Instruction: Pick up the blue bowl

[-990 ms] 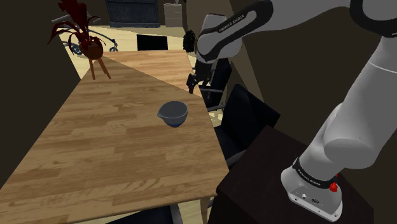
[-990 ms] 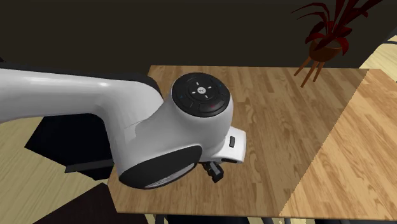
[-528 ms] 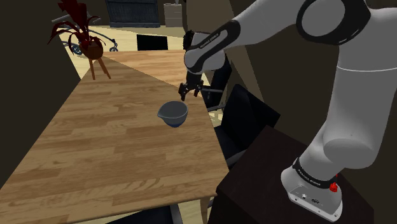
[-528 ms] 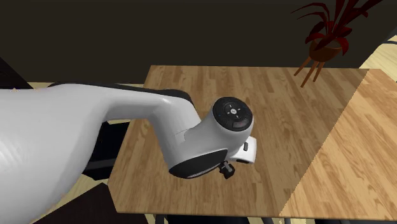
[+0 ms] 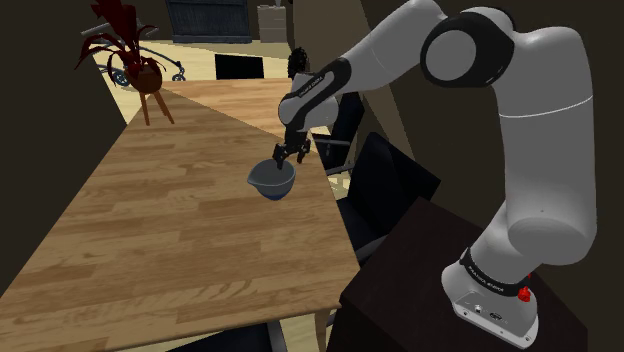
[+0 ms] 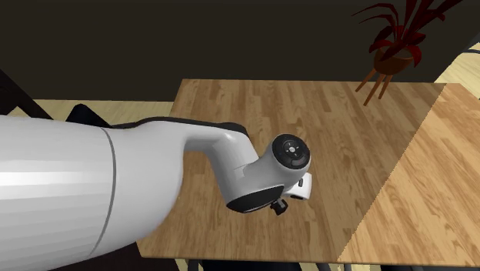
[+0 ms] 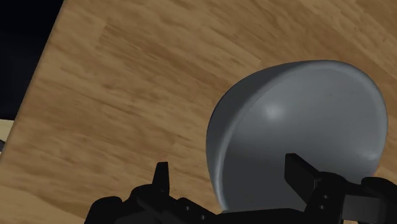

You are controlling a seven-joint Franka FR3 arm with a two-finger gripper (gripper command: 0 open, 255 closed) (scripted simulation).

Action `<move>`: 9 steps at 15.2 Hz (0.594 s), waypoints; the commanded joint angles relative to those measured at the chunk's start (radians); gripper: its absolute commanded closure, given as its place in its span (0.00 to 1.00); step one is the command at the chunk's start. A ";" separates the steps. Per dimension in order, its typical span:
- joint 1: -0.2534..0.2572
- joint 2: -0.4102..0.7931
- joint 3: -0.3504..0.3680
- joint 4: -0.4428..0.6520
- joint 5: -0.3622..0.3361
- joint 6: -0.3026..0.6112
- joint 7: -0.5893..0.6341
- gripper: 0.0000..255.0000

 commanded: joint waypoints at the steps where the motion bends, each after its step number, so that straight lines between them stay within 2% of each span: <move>1: -0.003 0.019 0.003 0.003 0.004 0.016 -0.007 0.00; 5: -0.005 0.045 0.007 0.006 0.010 0.039 -0.014 0.00; 6: -0.005 0.045 0.006 0.007 0.009 0.037 -0.014 1.00; 9: -0.005 0.044 0.006 0.006 0.009 0.037 -0.014 1.00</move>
